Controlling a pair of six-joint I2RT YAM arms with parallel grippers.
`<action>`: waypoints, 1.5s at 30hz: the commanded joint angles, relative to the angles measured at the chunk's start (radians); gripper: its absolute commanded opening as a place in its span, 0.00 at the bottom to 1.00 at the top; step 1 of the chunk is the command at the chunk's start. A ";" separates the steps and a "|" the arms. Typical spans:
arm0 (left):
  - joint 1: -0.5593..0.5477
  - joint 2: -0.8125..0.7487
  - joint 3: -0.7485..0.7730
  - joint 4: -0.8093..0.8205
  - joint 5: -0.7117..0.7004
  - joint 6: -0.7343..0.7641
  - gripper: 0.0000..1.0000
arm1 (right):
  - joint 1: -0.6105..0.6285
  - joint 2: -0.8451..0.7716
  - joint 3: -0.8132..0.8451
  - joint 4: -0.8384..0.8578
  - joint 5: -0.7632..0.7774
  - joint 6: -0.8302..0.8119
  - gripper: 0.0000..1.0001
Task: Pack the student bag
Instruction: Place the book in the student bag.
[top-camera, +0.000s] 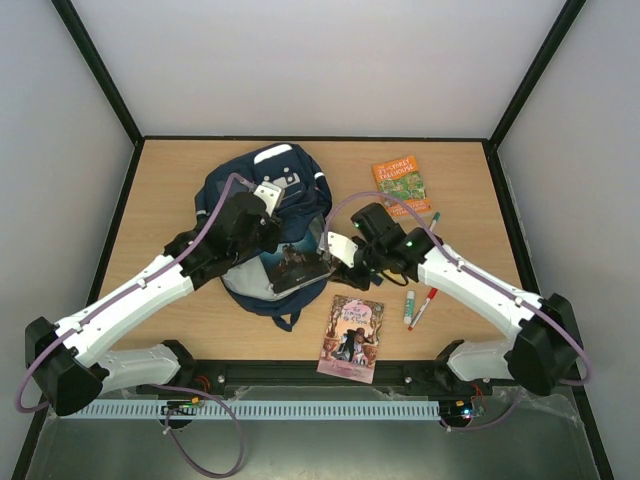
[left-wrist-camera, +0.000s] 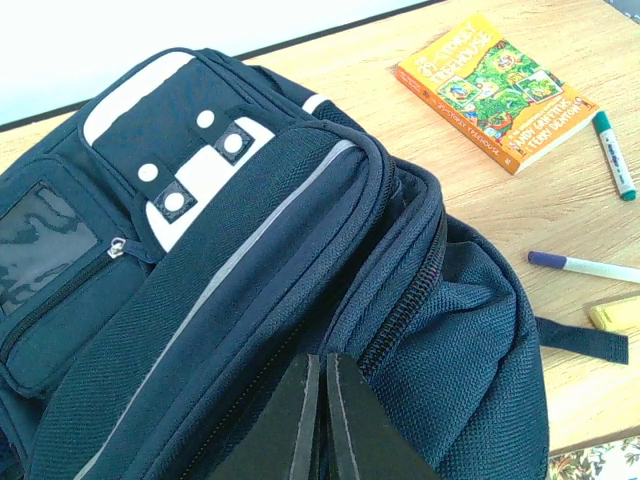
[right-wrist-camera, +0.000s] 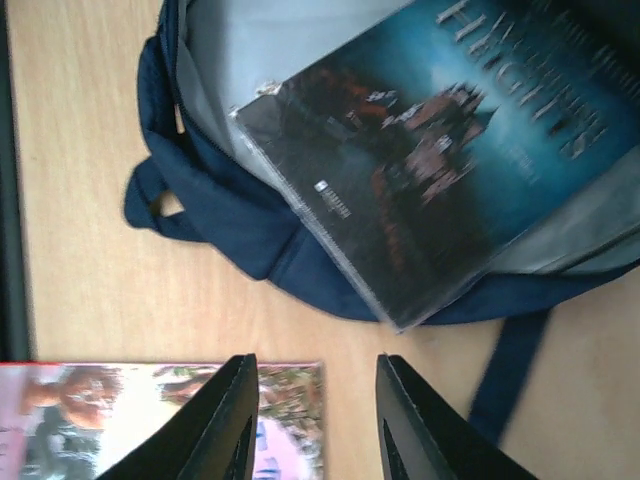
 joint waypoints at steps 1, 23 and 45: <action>0.005 -0.048 0.026 0.082 -0.003 0.000 0.02 | 0.068 -0.014 -0.021 0.097 0.173 -0.288 0.31; 0.006 0.006 0.136 0.043 0.048 -0.014 0.03 | 0.272 0.217 -0.083 0.403 0.462 -0.549 0.38; 0.006 0.006 0.142 0.027 0.064 -0.002 0.02 | 0.294 0.430 0.005 0.570 0.500 -0.434 0.30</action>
